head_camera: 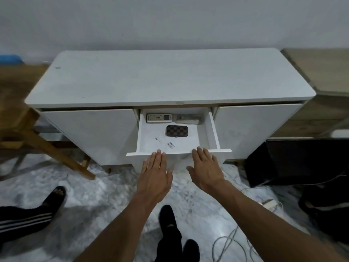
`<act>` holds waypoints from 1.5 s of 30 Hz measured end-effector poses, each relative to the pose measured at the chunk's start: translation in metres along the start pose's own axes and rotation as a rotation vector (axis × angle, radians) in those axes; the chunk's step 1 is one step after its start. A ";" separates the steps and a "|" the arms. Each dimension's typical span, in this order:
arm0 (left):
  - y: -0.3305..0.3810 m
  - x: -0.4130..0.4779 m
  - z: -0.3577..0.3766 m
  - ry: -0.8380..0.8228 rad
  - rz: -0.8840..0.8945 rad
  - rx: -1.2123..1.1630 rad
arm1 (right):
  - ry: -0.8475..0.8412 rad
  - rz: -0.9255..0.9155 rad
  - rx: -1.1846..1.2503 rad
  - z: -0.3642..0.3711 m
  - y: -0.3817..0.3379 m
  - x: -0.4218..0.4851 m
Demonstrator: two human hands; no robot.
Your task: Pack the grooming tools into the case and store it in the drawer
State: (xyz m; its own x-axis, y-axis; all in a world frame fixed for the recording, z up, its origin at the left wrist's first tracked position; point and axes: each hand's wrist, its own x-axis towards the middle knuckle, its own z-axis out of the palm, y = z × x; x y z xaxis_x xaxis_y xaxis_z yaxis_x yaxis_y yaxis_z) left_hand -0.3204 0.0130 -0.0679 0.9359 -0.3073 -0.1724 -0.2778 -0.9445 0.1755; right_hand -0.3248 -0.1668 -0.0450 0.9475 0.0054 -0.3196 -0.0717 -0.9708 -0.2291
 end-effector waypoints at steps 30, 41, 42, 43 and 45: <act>-0.036 0.184 -0.034 0.013 0.044 -0.112 | 0.010 0.025 -0.049 -0.052 0.006 0.173; -0.040 0.203 -0.033 0.024 0.048 -0.155 | -0.014 0.037 -0.034 -0.058 0.005 0.191; -0.038 0.205 -0.037 0.012 0.034 -0.179 | -0.048 0.040 -0.050 -0.064 0.003 0.189; -0.040 0.205 -0.037 -0.001 0.031 -0.196 | -0.086 0.051 -0.028 -0.072 0.000 0.187; -0.043 0.201 -0.039 0.050 0.074 -0.207 | -0.142 0.042 0.001 -0.092 -0.003 0.182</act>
